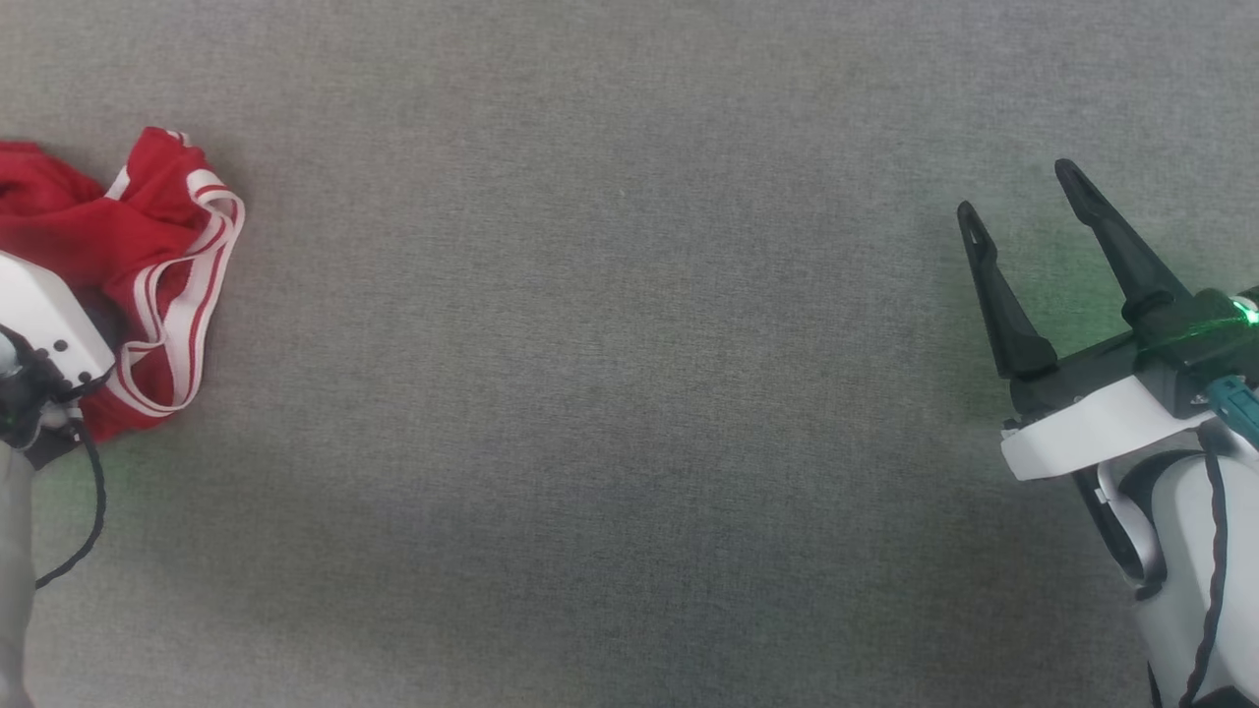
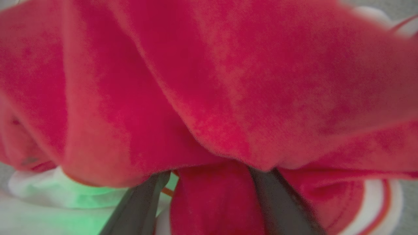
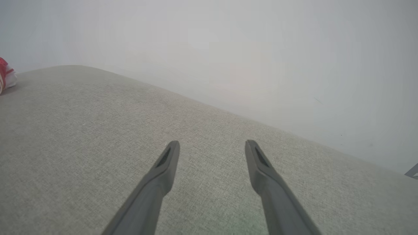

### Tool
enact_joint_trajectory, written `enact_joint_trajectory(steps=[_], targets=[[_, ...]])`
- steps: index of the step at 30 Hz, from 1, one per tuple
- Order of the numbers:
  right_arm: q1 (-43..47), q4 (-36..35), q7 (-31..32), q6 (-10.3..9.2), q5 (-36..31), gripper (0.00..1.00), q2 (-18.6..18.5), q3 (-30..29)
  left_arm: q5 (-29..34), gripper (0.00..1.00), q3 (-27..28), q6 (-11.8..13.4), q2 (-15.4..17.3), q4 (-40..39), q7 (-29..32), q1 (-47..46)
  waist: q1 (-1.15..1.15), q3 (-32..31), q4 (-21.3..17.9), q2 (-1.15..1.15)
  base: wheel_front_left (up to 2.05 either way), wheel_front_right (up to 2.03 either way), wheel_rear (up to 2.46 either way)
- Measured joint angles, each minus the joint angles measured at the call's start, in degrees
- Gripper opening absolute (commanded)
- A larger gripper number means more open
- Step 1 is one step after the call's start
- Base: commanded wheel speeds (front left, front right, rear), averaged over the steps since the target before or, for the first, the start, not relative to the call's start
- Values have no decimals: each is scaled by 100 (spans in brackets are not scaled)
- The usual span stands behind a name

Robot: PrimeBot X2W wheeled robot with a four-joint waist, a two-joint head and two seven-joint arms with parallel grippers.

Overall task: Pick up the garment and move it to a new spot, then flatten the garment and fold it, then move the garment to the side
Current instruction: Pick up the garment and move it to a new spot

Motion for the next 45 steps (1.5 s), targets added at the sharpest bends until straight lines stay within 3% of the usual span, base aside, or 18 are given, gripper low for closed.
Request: enact_joint_trajectory(steps=[1, 2, 3, 13, 25, 37, 45], targets=[[0, -2, 1, 0, -1, 100, 1, -5, -1, 100, -26, -1, 8, 36, -10, -21, 0, 3, -11, 0, 0, 0, 0], [-2, -2, 2, 0, -1, 100, 5, -11, -9, 62, -56, -1, 10, 68, -29, -39, 0, -3, -17, 0, 0, 0, 0], [-7, -1, 1, 0, -2, 100, 13, -14, -9, 0, -88, -1, 13, 103, -92, -42, 0, -16, -20, 0, 0, 0, 0], [88, 263, -179, 0, 1, 100, 210, -144, 9, 0, -514, -1, 216, -85, -1049, 80, 0, -447, 10, -1, 0, 0, 0], [389, 814, -481, 0, 108, 100, 571, -180, -234, 0, -1114, -7, 1100, -1493, -2349, 370, 0, -1510, 39, 0, 0, 0, 0], [538, 932, -538, 0, 164, 100, 797, -303, -568, 0, -1361, 3, 1775, -3239, -1651, 739, 0, -2386, -141, 0, 0, 0, 0], [724, 844, -545, 0, 131, 100, 778, -798, -849, 0, -1366, 377, 1831, -4865, -790, 1312, 0, -2558, -579, -1, 0, 0, 0]])
